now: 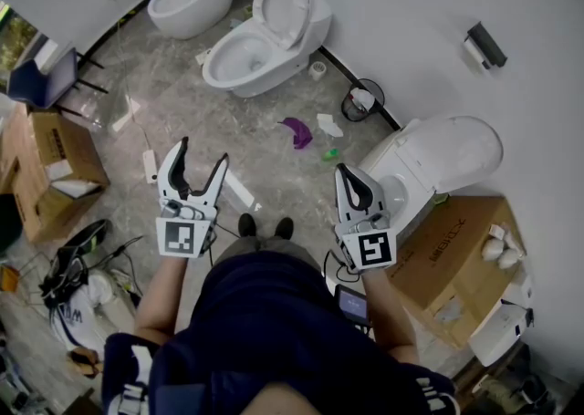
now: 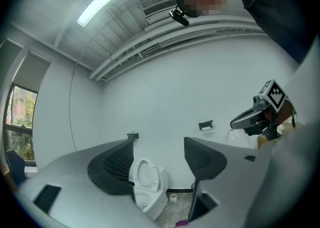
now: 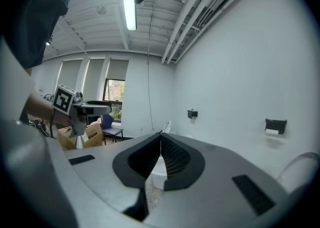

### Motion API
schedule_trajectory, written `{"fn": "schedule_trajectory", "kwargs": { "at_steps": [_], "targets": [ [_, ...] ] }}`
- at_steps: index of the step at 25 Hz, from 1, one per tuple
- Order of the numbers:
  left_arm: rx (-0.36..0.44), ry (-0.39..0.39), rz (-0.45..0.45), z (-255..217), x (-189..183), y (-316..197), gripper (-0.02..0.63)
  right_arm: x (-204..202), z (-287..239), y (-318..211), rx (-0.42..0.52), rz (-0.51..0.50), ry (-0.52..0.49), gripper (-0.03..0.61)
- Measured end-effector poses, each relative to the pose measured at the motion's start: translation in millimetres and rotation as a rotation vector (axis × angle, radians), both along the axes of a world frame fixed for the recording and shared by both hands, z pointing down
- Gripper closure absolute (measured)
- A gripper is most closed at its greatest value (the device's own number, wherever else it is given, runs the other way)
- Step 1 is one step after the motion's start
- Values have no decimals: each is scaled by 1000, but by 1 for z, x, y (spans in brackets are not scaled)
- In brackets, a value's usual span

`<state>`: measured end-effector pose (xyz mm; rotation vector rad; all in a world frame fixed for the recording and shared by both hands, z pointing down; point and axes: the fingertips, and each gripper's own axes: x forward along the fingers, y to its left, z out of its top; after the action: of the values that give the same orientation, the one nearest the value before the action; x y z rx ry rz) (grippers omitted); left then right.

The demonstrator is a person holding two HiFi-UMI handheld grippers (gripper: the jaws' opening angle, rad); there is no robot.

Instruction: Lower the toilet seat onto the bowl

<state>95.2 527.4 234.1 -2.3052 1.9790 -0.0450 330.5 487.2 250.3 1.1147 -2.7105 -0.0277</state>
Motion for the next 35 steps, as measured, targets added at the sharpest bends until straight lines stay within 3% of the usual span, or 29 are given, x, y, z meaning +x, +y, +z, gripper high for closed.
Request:
{"fn": "schedule_trajectory", "kwargs": {
  "at_steps": [6, 25, 35],
  "targets": [
    [-5, -7, 24, -2, 10, -13, 267, 12, 5, -3, -5, -15, -21, 558],
    [-4, -30, -13, -5, 37, -57, 264, 49, 25, -27, -40, -72, -45, 558],
    [-10, -36, 13, -1, 20, -104, 264, 36, 30, -61, -58, -42, -28, 558]
  ]
}}
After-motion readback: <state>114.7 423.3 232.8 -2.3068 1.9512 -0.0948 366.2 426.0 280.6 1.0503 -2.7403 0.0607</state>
